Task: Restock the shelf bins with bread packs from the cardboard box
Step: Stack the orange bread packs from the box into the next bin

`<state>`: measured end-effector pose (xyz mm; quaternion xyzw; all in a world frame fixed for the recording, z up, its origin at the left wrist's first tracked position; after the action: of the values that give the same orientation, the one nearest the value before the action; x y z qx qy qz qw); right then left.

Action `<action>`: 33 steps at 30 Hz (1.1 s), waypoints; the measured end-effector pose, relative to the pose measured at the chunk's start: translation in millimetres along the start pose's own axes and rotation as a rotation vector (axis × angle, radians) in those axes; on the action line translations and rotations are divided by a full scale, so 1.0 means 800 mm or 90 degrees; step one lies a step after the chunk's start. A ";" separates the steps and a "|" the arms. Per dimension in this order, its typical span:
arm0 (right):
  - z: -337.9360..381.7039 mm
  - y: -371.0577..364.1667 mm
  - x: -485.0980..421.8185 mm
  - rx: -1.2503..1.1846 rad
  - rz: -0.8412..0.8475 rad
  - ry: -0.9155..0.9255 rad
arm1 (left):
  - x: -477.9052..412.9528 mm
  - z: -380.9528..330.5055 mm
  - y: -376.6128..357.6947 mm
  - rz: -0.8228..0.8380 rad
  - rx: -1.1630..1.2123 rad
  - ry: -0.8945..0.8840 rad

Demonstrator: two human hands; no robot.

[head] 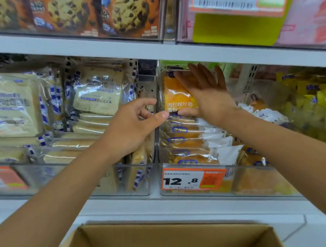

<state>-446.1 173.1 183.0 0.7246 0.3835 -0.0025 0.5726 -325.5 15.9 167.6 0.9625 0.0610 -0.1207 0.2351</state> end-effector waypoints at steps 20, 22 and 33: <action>0.123 0.085 0.271 -0.365 -0.013 -0.008 | 0.187 0.034 -0.032 -0.031 -0.071 0.158; 0.151 0.030 0.329 -0.427 0.180 -0.057 | 0.241 0.088 -0.050 0.029 -0.074 0.264; 0.330 -0.219 0.548 -0.835 0.853 -0.476 | 0.403 0.313 -0.082 -0.054 -0.034 0.585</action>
<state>-119.4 204.7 -247.1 0.2857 -0.3812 0.3042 0.8250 -77.7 -24.0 -160.7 0.9066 0.2012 0.3106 0.2029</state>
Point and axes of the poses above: each hand's wrist, its own x-axis away from the middle knuckle, its own y-axis out of the back of the hand, z = x × y, the point moved 8 cm from there along -x, towards the middle knuckle, and after that the axes turned 1 degree about x, right-handed, at the moved point
